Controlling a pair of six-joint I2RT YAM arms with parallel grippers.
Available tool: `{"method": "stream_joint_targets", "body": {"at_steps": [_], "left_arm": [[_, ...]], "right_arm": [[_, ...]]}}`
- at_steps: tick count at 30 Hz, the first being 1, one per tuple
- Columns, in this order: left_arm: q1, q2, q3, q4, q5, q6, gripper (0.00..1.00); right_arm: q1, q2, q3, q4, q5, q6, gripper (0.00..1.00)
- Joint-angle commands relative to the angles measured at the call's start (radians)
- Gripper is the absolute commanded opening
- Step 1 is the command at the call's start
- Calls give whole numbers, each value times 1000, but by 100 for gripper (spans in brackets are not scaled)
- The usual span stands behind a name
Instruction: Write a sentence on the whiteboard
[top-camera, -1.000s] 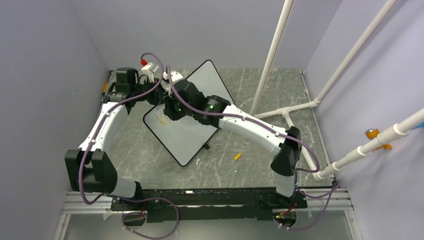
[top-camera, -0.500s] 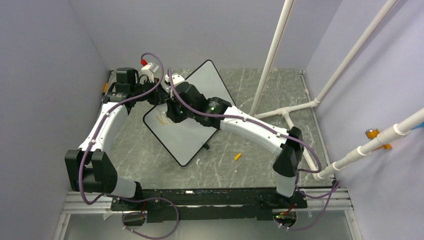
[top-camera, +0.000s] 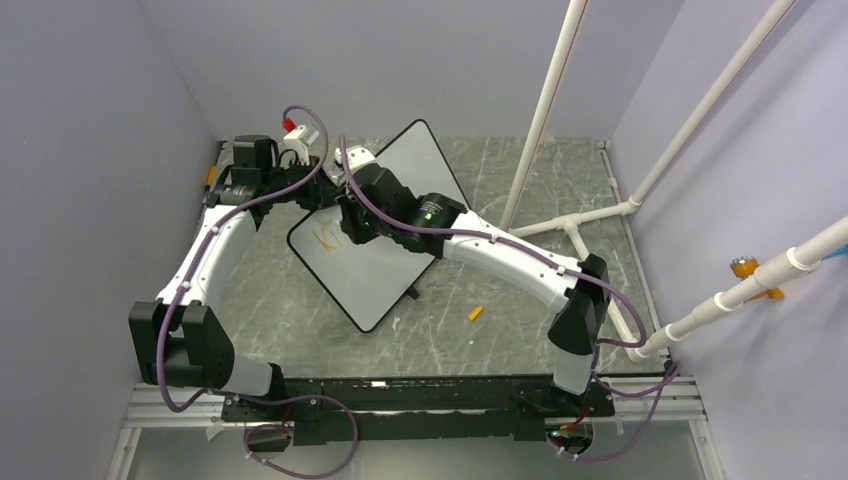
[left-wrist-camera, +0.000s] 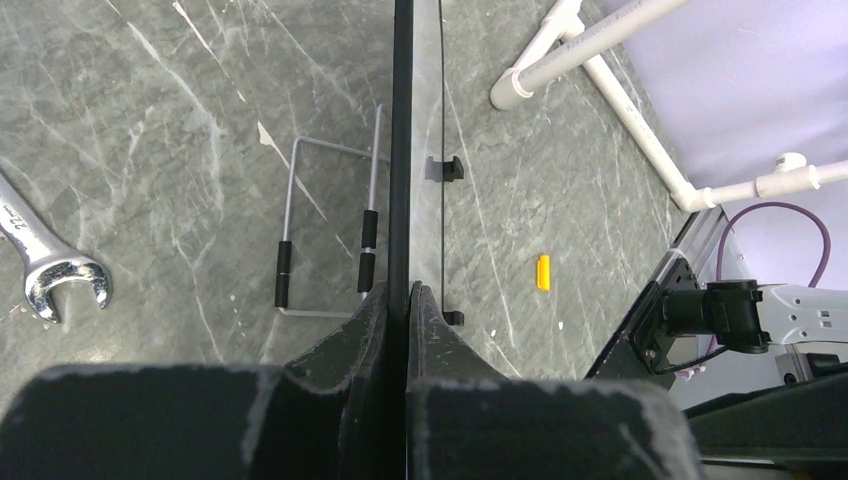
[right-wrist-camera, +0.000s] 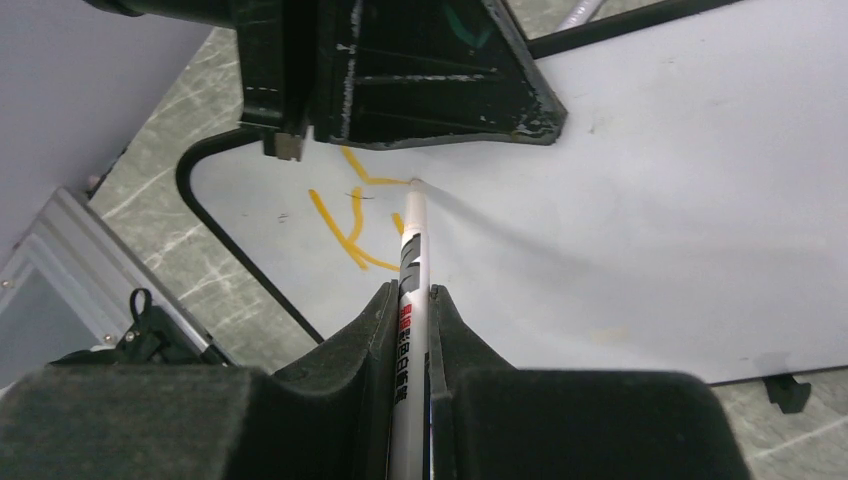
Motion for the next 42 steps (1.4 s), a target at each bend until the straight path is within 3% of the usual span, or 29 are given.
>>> {"method": "stream_joint_targets", "body": {"at_steps": [1,14,28,42], "left_arm": [[-6,-43,10,43,-22,45,0],[-6,-48,6,42,-21,48,0],[-6,-53,6,41,-19,47,0],[-6,-54,3,44,-18,47,0]], "right_arm": [[-7,-58,4,-15,59,-14,0],[-7,-31,-10,2,39,-10,0],[-8,-82,-151,20,12,37,0],[-7,-38,-16,-8,14,5,0]]}}
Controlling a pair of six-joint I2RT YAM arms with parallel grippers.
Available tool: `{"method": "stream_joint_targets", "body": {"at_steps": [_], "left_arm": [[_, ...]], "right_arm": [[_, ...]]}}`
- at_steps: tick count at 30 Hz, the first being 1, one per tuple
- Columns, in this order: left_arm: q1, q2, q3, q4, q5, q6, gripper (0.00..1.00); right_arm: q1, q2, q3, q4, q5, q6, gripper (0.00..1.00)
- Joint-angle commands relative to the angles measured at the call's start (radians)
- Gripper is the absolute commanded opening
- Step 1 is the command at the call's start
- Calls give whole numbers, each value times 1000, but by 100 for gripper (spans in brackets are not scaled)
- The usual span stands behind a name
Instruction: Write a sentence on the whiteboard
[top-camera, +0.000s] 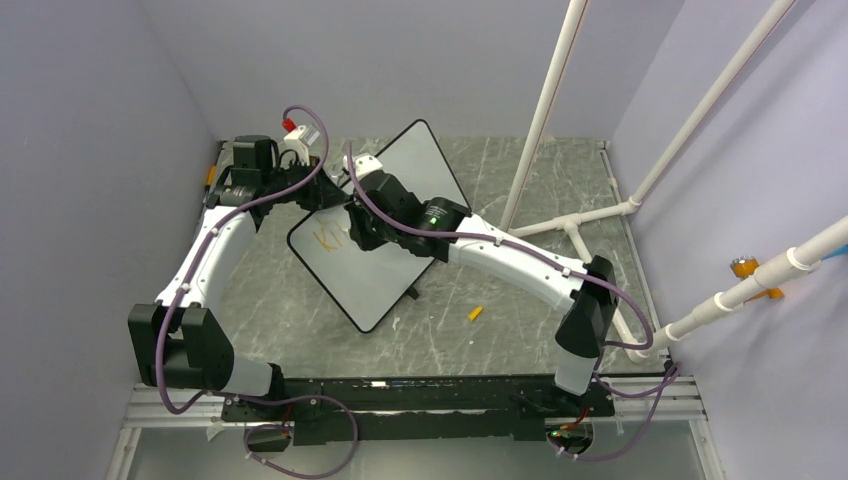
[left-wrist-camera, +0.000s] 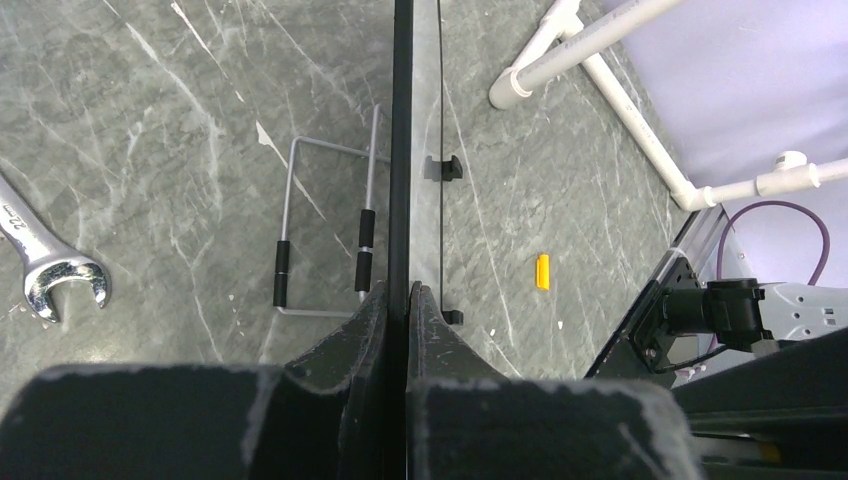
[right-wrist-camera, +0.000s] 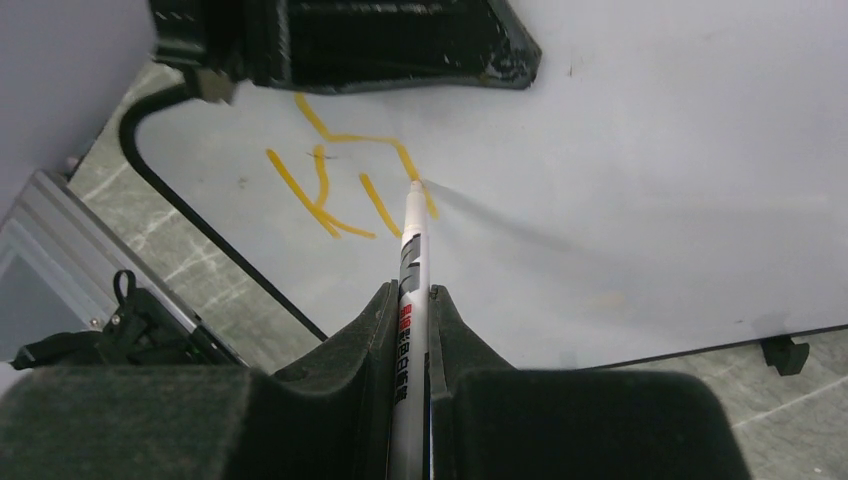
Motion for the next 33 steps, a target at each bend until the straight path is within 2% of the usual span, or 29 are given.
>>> {"method": "stream_joint_targets", "body": {"at_steps": [1,10,23,33], "left_arm": [[-4,-45,6,46,-14,46,0],[-5,-46,7,45,-14,47,0],[-5,-52,3,49,-12,46,0],[-5,-54,4,48,-12,47,0]], "right_arm": [[-2,9,84,11,4,-20,0],[-10,55,148,-15,28,-35,0],[-40,54,127,-29,47,-24,0],[-40,0,-12,6,2,7,0]]}}
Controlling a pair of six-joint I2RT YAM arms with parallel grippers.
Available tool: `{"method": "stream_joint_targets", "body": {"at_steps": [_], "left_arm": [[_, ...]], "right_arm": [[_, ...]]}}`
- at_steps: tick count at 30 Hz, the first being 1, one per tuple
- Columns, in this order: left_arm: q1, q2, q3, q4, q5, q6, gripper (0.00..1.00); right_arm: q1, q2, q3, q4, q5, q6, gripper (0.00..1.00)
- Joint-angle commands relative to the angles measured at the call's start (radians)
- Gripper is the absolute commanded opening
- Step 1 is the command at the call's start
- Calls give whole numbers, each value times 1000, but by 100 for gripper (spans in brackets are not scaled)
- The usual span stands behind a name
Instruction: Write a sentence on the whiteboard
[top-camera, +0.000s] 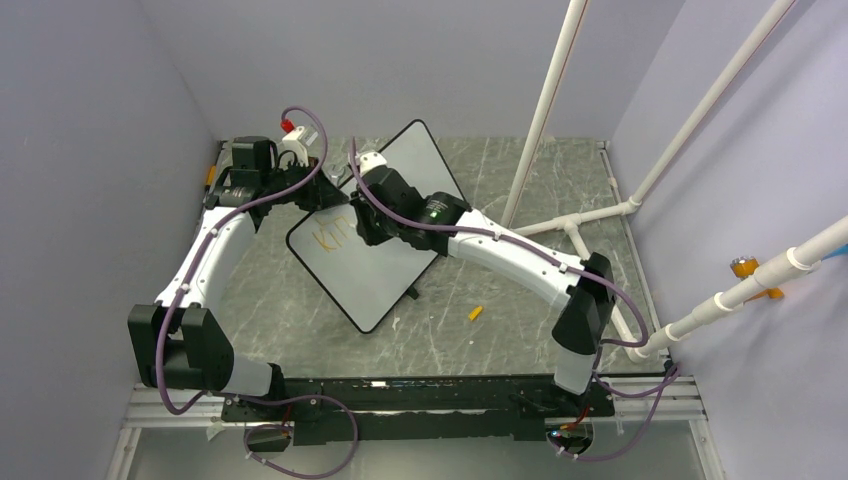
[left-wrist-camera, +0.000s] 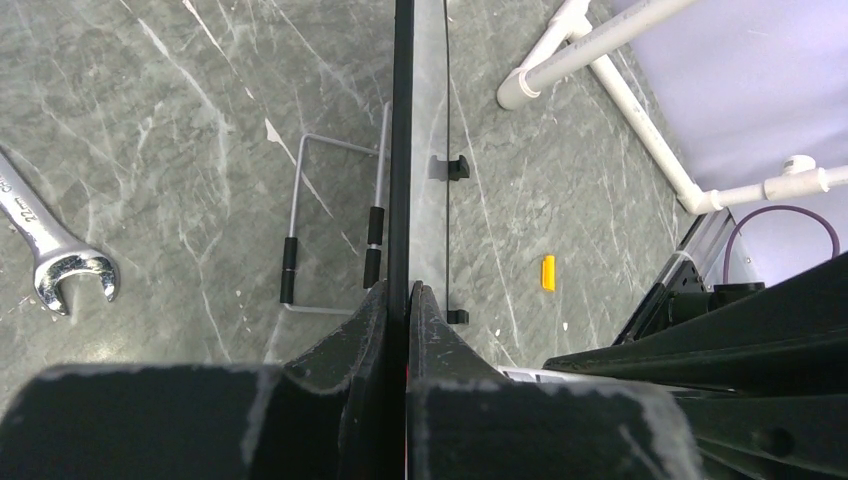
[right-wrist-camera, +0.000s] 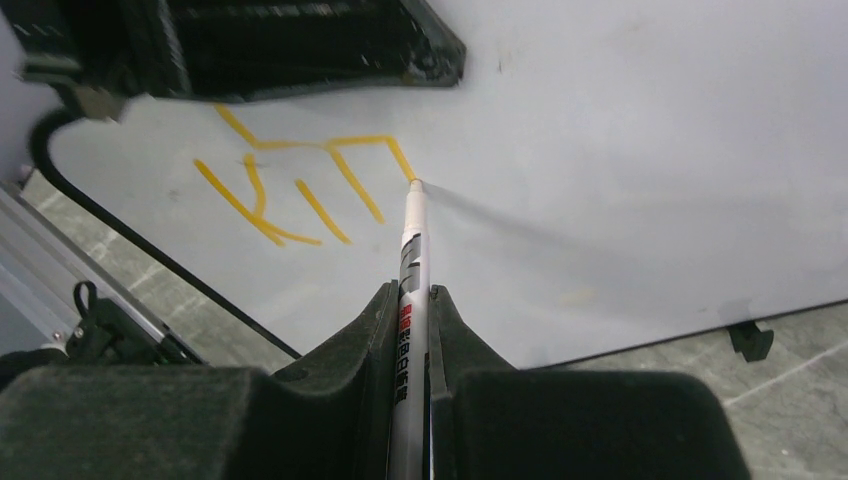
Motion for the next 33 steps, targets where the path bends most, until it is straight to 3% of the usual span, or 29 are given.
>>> {"method": "stream_joint_targets", "body": {"at_steps": [1,33], "left_arm": [[-7,-48,13,48,-2,46,0],[-9,-46,11,39,38,80,0]], "right_arm": [[-5,-38,-71,37,-9,25,0],[-39,-101,-19,63,43,-22,0]]}}
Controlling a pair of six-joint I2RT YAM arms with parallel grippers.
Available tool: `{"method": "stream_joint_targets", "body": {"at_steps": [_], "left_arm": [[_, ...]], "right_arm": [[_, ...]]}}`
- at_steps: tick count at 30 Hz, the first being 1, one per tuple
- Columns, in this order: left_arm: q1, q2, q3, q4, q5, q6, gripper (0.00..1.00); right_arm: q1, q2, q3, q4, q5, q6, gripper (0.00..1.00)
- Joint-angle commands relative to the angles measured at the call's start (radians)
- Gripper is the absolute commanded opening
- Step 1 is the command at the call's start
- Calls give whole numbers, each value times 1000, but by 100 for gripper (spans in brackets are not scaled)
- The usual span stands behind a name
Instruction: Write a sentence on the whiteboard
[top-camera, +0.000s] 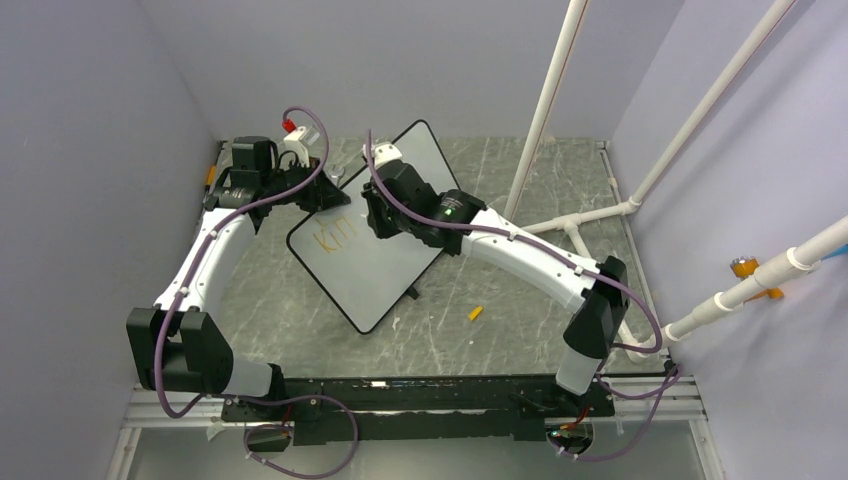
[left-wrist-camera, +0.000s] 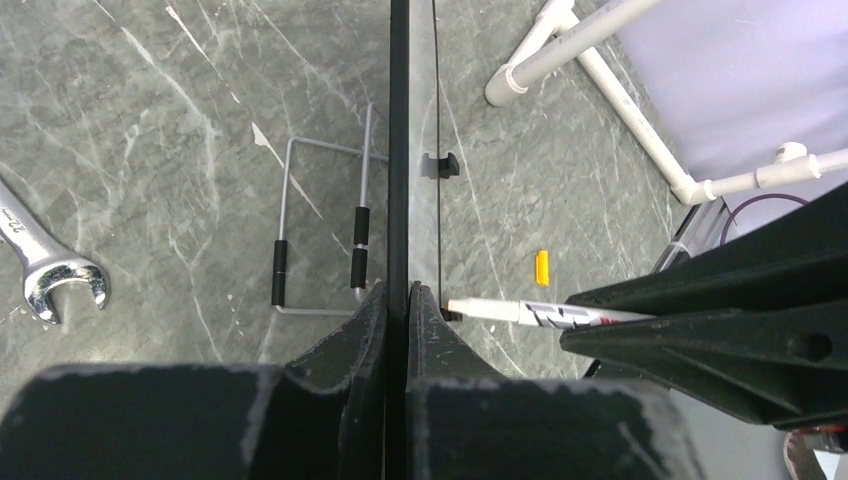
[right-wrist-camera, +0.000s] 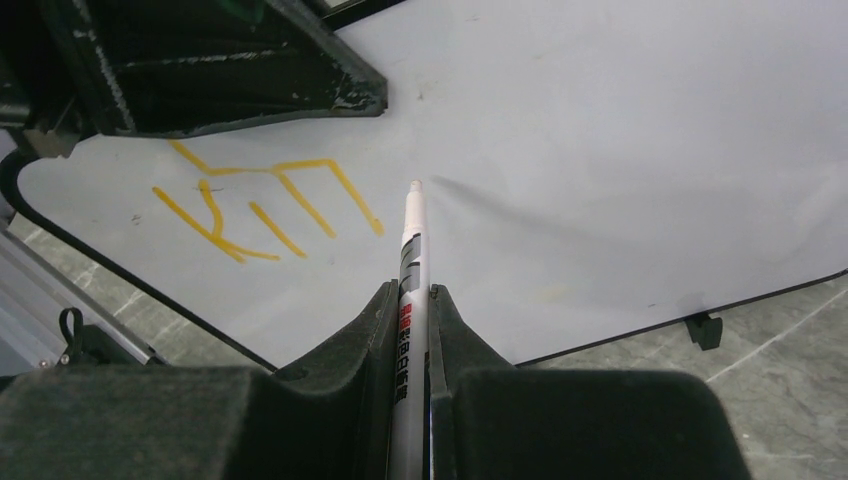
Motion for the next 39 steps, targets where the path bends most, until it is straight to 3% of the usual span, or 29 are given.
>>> {"method": "stream_joint_targets", "body": {"at_steps": [1,23,39], "left_arm": [[-3,-32,12,44,26,71,0],[-5,-39,10,45,20,69,0],[-8,-45,7,45,15,69,0]], "right_arm": [[-19,-23,52,46,2,-19,0],[-32,40,101,50,-53,-21,0],[-27,41,49,73,-116,-9,0]]}}
